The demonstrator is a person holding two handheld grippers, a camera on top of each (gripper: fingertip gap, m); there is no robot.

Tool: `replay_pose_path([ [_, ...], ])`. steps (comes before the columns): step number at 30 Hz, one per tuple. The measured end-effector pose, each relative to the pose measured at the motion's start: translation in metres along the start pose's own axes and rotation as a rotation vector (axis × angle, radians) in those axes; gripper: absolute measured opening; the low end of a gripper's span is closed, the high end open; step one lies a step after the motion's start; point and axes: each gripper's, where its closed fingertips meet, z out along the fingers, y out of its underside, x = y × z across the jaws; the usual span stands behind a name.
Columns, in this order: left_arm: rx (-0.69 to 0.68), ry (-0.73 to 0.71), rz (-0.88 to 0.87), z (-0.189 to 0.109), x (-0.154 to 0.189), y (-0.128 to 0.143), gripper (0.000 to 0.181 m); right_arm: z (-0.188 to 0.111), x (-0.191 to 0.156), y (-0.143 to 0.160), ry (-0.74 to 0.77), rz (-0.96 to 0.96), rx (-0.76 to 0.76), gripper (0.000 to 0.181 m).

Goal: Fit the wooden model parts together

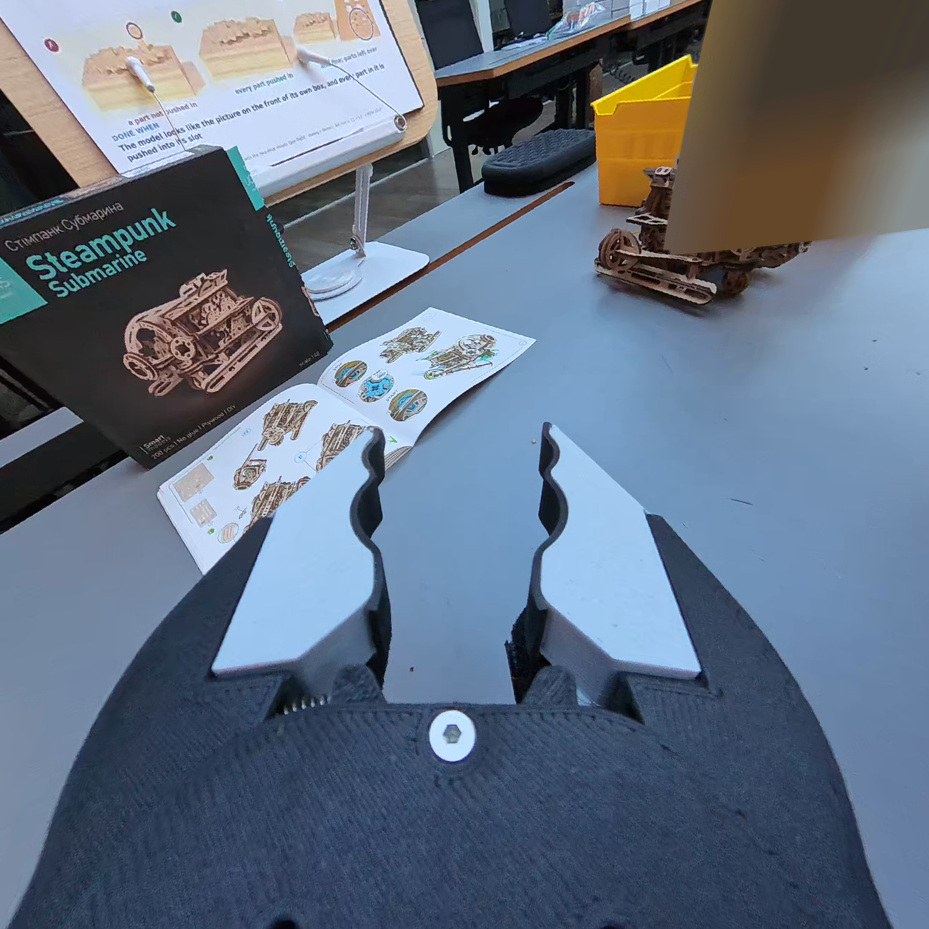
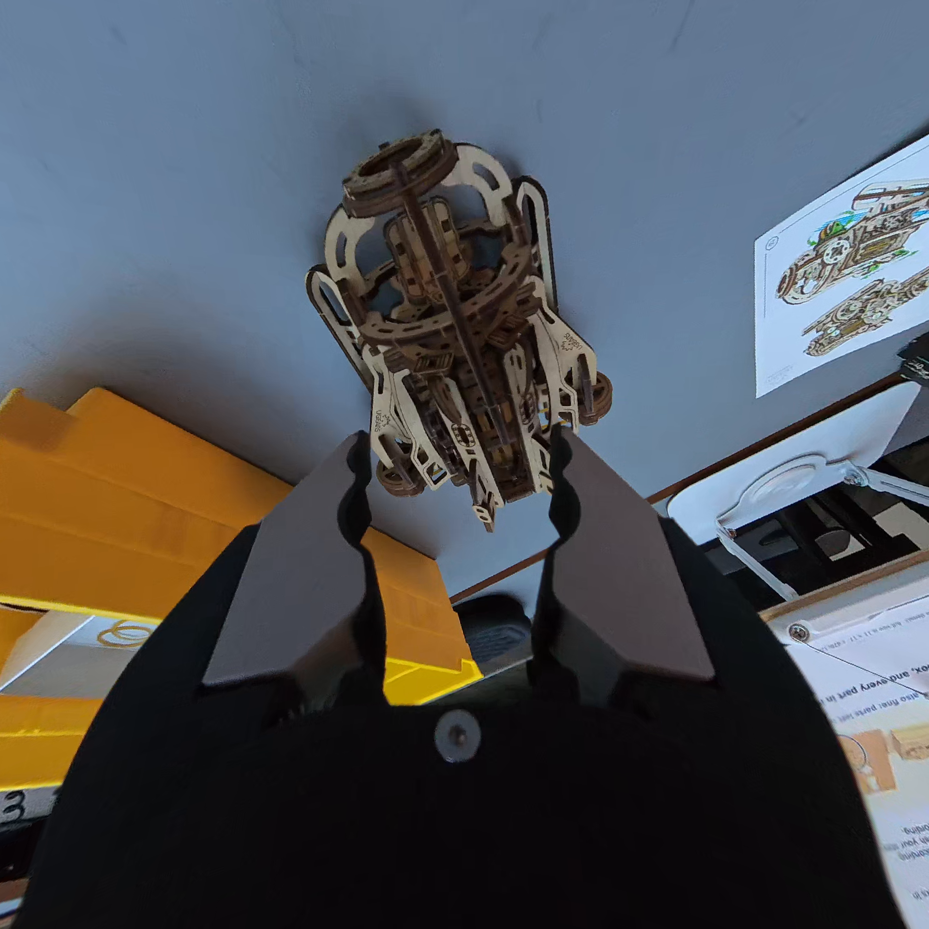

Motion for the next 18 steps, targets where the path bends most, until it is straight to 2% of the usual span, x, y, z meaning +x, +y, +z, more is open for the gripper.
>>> replay_pose_path([
  [8,-0.050,-0.021,0.037,0.006,0.004,0.011,0.060,0.011,0.006,-0.006,0.034,-0.037,0.028,0.062],
  [18,-0.078,-0.002,0.033,0.011,0.006,0.019,0.059,0.014,0.005,-0.001,-0.031,0.012,-0.007,0.057],
])
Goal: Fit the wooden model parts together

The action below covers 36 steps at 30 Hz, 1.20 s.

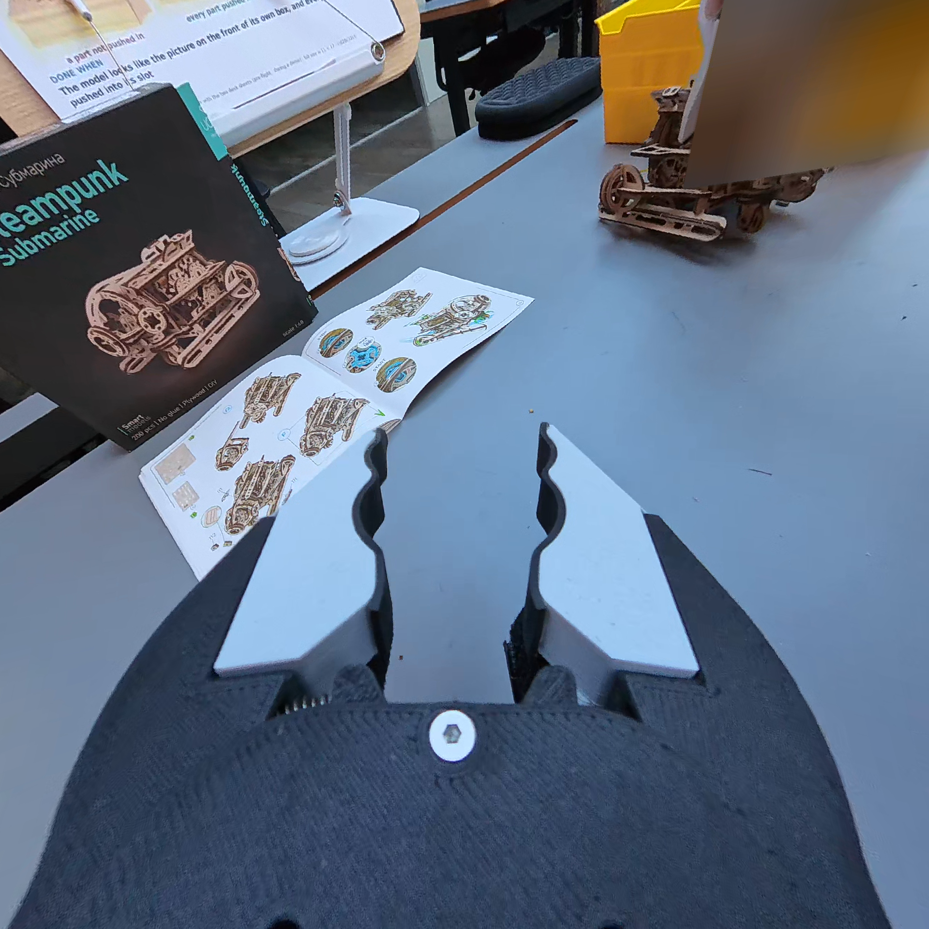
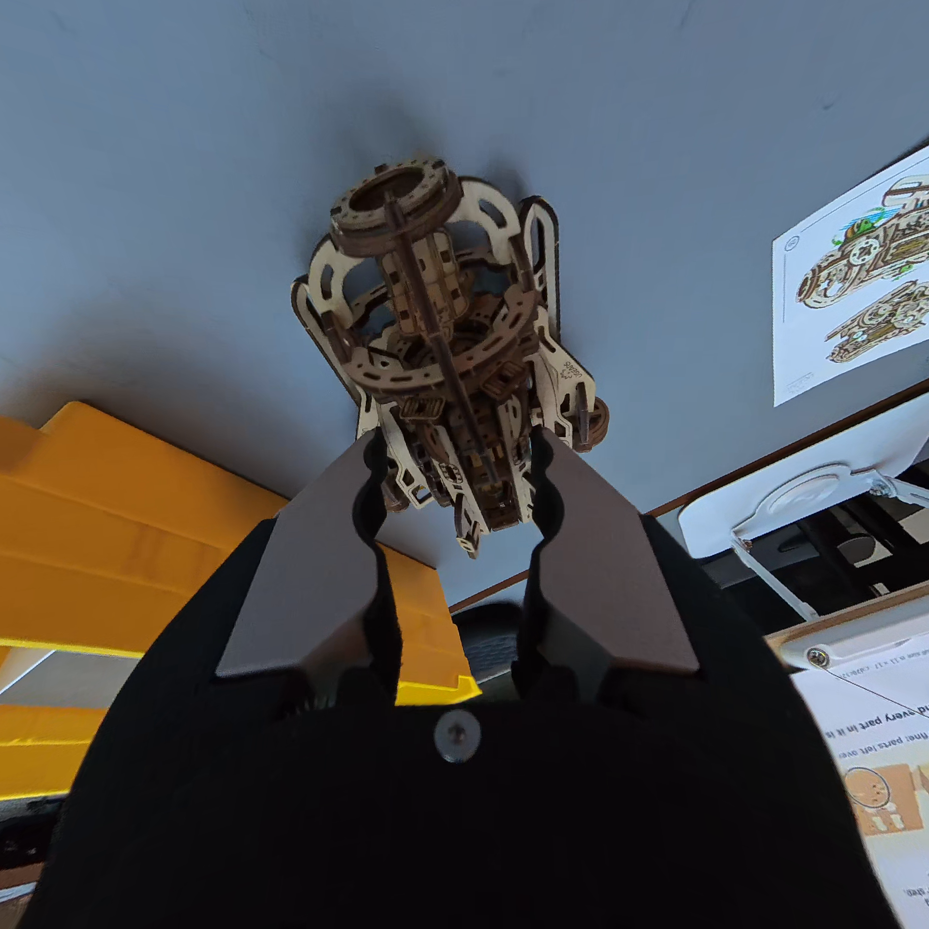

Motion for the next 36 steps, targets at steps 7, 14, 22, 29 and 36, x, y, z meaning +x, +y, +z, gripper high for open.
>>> replay_pose_path([
  [7,0.001,0.003,-0.007,-0.002,-0.001,0.001,0.059,0.000,0.005,0.003,-0.050,0.117,0.004,0.057],
  [14,-0.001,0.016,-0.007,-0.004,0.000,0.002,0.059,-0.005,0.015,0.001,-0.098,0.245,0.013,0.057],
  [22,-0.007,0.034,-0.033,-0.005,0.003,0.005,0.059,-0.001,0.017,-0.007,-0.155,0.356,0.020,0.056],
  [29,-0.010,0.055,-0.029,-0.005,0.007,0.005,0.060,-0.001,0.019,-0.012,-0.253,0.501,0.041,0.054],
  [36,-0.005,0.062,-0.035,-0.007,0.007,0.005,0.060,0.000,0.019,-0.013,-0.274,0.493,0.029,0.055],
])
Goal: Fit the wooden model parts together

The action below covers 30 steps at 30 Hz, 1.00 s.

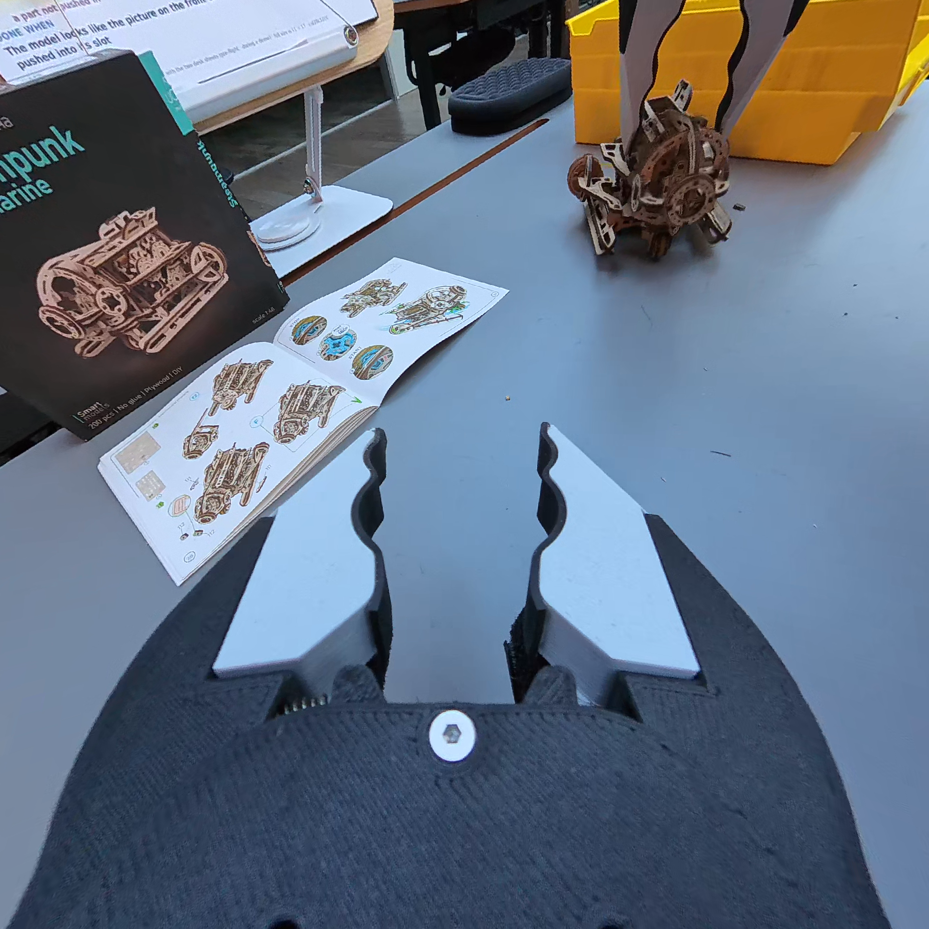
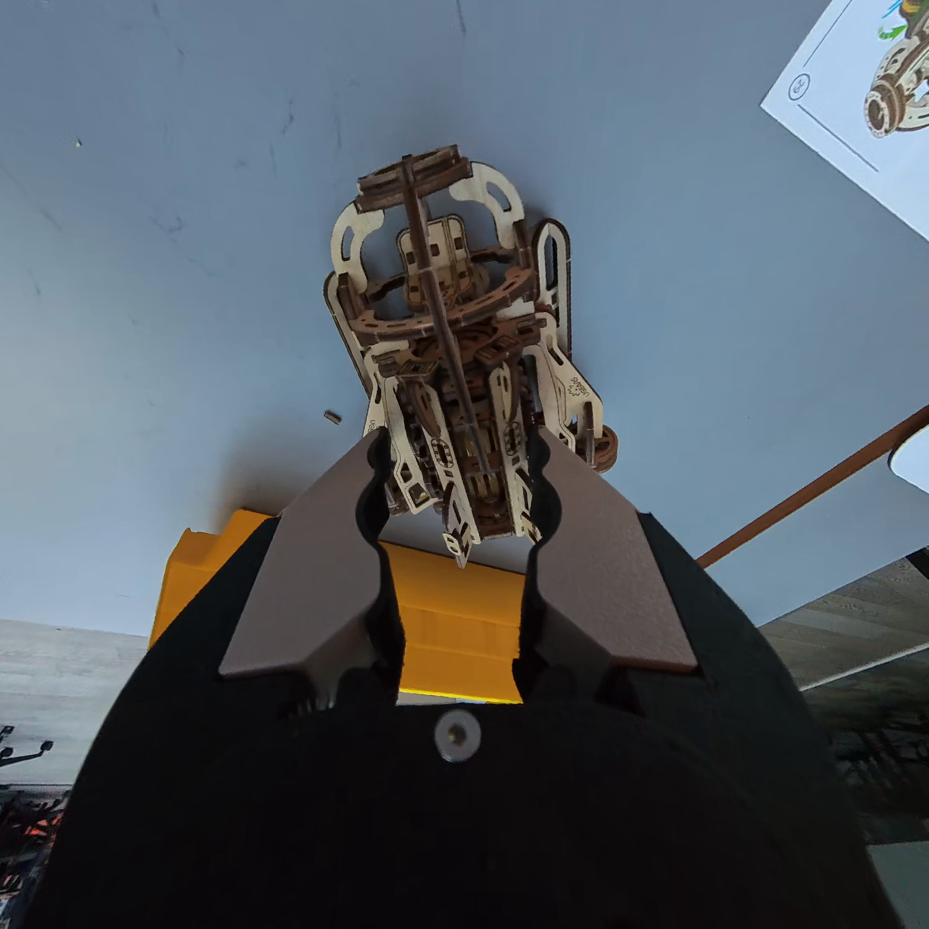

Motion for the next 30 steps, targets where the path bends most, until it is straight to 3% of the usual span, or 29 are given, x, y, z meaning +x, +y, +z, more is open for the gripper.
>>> replay_pose_path([
  [6,0.026,0.038,0.001,-0.002,0.006,-0.004,0.061,-0.009,0.002,-0.007,0.046,0.022,0.031,0.068],
  [12,0.051,0.056,-0.040,-0.006,0.007,-0.006,0.064,-0.047,0.004,0.003,0.208,0.209,0.136,0.083],
  [14,0.057,0.045,-0.062,-0.007,0.003,-0.007,0.066,-0.068,0.005,0.003,0.322,0.318,0.223,0.084],
  [17,0.069,0.009,-0.094,-0.010,-0.005,-0.009,0.072,-0.103,0.006,-0.006,0.508,0.553,0.475,0.086],
  [19,0.063,-0.027,-0.089,-0.012,-0.011,-0.008,0.079,-0.120,0.005,-0.006,0.632,0.750,0.654,0.095],
  [21,0.064,-0.048,-0.080,-0.015,-0.015,-0.009,0.081,-0.129,0.001,-0.001,0.783,0.932,0.799,0.119],
  [23,0.056,-0.095,-0.084,-0.016,-0.023,-0.007,0.085,-0.129,-0.006,0.007,0.927,1.085,0.917,0.125],
  [26,0.040,-0.151,-0.108,-0.015,-0.034,-0.002,0.088,-0.121,-0.019,0.023,1.109,1.258,0.974,0.130],
  [30,0.046,-0.107,-0.174,-0.010,-0.028,-0.001,0.089,-0.126,-0.026,0.029,1.285,1.232,0.973,0.119],
])
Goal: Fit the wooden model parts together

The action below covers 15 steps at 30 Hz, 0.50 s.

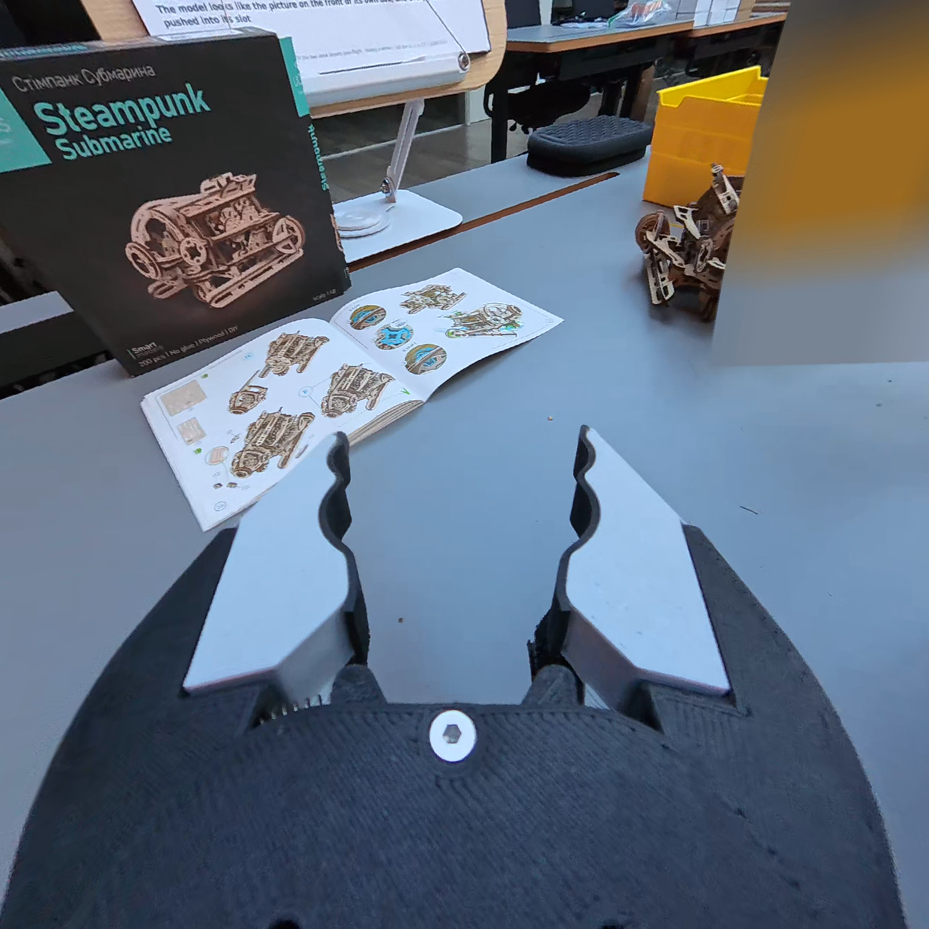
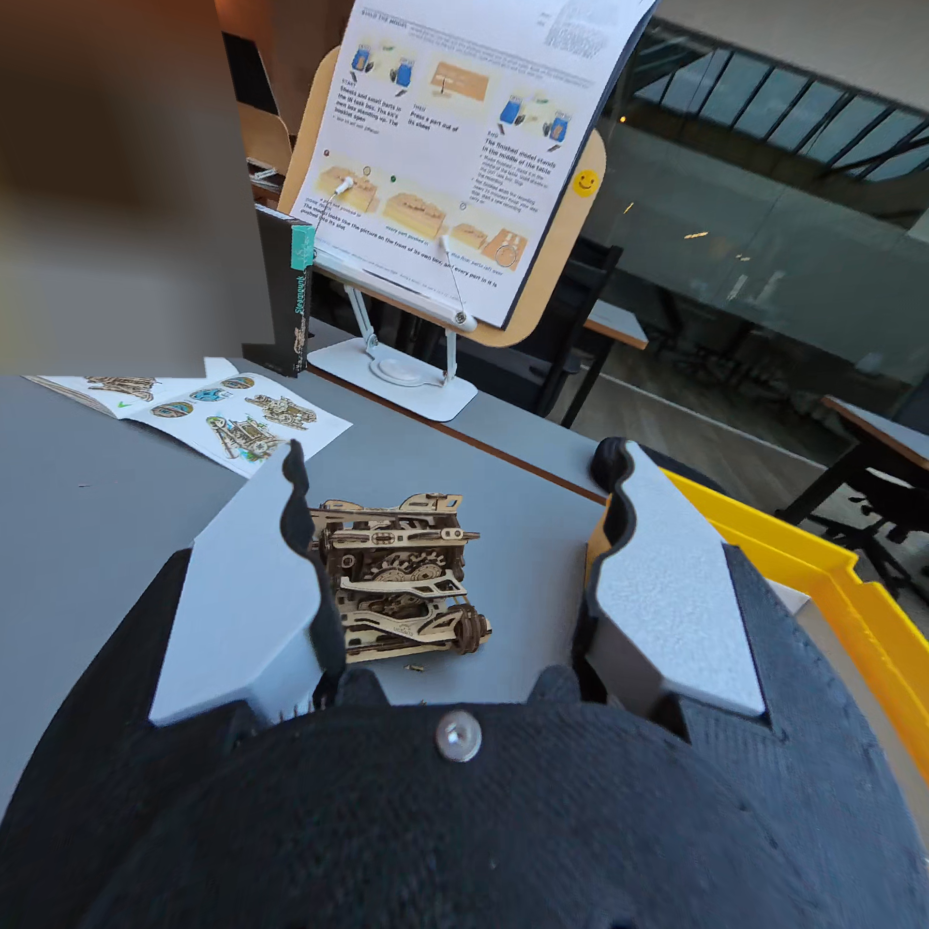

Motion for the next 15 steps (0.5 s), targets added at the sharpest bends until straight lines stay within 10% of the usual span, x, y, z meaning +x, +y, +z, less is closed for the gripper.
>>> replay_pose_path([
  [15,-0.027,-0.024,0.020,0.002,-0.007,0.007,0.084,0.005,-0.026,0.015,-0.066,-0.024,0.024,0.106],
])
